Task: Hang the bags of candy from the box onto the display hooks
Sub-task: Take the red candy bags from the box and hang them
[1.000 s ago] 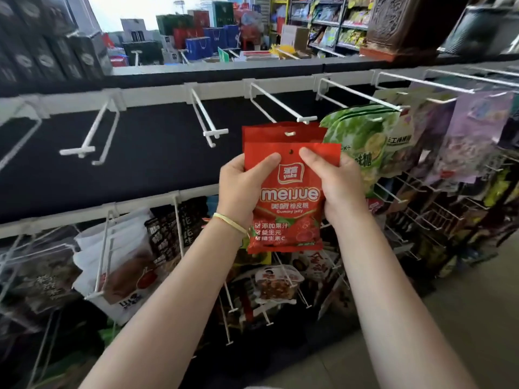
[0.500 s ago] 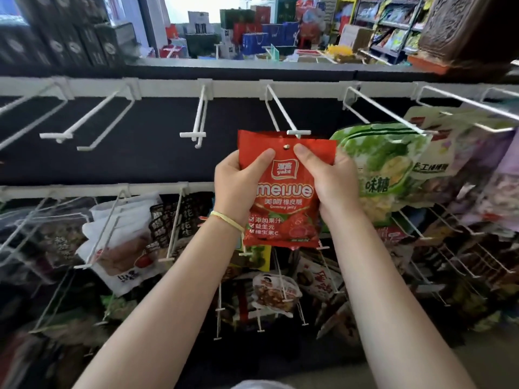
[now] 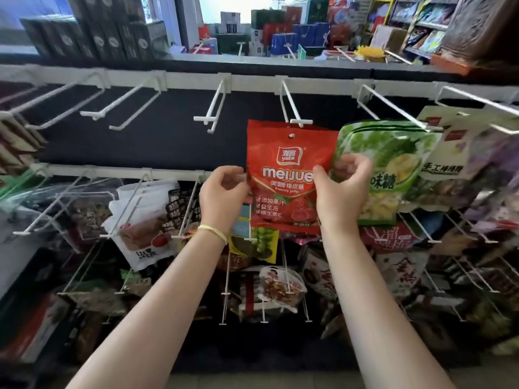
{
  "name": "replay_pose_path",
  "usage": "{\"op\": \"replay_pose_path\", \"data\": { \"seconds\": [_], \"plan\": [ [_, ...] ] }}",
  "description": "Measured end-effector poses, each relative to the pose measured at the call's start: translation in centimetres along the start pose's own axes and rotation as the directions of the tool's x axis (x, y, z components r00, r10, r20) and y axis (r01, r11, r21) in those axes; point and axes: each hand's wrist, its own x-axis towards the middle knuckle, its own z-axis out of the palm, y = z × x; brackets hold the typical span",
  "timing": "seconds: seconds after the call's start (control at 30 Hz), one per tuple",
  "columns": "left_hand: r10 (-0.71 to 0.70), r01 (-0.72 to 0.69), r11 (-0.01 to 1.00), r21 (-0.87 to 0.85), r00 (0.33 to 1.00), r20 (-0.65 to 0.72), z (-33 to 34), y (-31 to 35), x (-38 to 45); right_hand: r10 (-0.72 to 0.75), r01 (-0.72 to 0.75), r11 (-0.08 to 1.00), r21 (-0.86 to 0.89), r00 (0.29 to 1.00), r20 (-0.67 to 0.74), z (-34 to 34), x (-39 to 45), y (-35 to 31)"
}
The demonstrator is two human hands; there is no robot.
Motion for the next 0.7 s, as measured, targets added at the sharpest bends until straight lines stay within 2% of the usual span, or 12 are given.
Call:
{"op": "replay_pose_path", "data": {
  "seconds": [0.07, 0.13, 0.23, 0.27, 0.33, 0.4, 0.53, 0.7],
  "plan": [
    [-0.017, 0.018, 0.999, 0.033, 1.0, -0.005, -1.5, -0.5, -0.3, -0.028, 0.029, 1.0, 0.005, 0.998, -0.061, -0.1, -1.6, -0.4],
    [-0.041, 0.038, 0.998, 0.047, 0.997, 0.059, -3.1, -1.0, -0.8, -0.053, 0.053, 0.999, 0.006, 0.998, -0.025, 0.3, -3.6, -0.9],
    [-0.078, 0.061, 0.994, 0.089, 0.975, 0.206, -7.0, -2.3, -1.3, 0.007, 0.006, 0.998, -0.06, 0.977, 0.211, 2.5, -7.4, -1.4],
    [-0.09, 0.066, 0.992, 0.103, 0.967, 0.24, -9.0, -3.0, -1.5, 0.063, -0.03, 0.994, -0.104, 0.942, 0.331, 3.8, -8.9, -1.5],
    [-0.101, 0.06, 0.986, 0.155, 0.959, 0.266, -13.8, -4.4, -1.9, 0.19, -0.066, 0.969, -0.237, 0.811, 0.553, 7.1, -12.6, -1.6],
    [-0.114, 0.06, 0.977, 0.204, 0.958, 0.263, -19.8, -5.8, -2.4, 0.25, -0.012, 0.942, -0.336, 0.695, 0.674, 11.2, -17.1, -2.0],
    [-0.111, 0.059, 0.967, 0.248, 0.973, 0.202, -33.1, -8.0, -3.0, 0.25, 0.003, 0.949, -0.315, 0.6, 0.76, 19.3, -26.7, -3.8],
    [-0.137, 0.133, 0.976, 0.171, 0.99, 0.016, -46.6, -10.7, -3.5, 0.263, -0.044, 0.959, -0.28, 0.501, 0.824, 28.2, -36.8, -6.4]
  ]
}}
